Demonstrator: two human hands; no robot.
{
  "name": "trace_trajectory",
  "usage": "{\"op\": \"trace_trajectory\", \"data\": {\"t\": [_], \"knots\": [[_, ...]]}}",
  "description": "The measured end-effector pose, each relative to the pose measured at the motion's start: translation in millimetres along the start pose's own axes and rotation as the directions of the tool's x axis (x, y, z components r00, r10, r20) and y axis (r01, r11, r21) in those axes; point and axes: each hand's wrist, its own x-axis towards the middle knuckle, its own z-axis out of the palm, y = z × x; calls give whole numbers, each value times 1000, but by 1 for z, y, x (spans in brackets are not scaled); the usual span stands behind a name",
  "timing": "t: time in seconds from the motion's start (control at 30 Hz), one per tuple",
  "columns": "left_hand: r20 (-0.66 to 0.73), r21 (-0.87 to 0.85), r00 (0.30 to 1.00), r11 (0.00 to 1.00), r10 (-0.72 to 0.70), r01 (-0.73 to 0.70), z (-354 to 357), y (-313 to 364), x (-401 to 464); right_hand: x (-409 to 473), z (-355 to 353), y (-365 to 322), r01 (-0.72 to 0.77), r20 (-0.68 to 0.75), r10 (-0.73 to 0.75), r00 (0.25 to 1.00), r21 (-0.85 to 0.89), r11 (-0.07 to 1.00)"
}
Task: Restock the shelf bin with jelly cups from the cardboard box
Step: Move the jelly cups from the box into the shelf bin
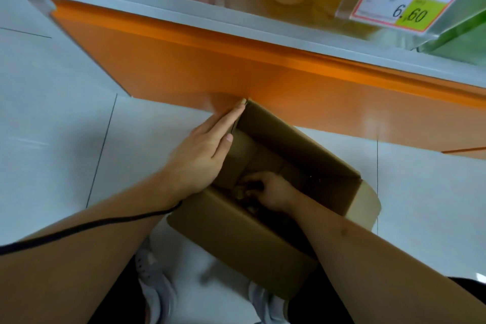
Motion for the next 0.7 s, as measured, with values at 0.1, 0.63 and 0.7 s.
{"op": "trace_trajectory", "data": {"t": [0.1,0.63,0.7], "knots": [[16,-2,1000,1000,-8,8,-1,2,-2,-6,-5,-1,-12,-49,11,999,-10,1000],[189,-283,955,919,-228,275,-86,116,-20,-168,-99,-129,368,-105,-357,928,391,843],[251,-459,951,843,-179,280,-104,145,-33,-197,-108,-143,460,-143,-445,884,433,775]]}}
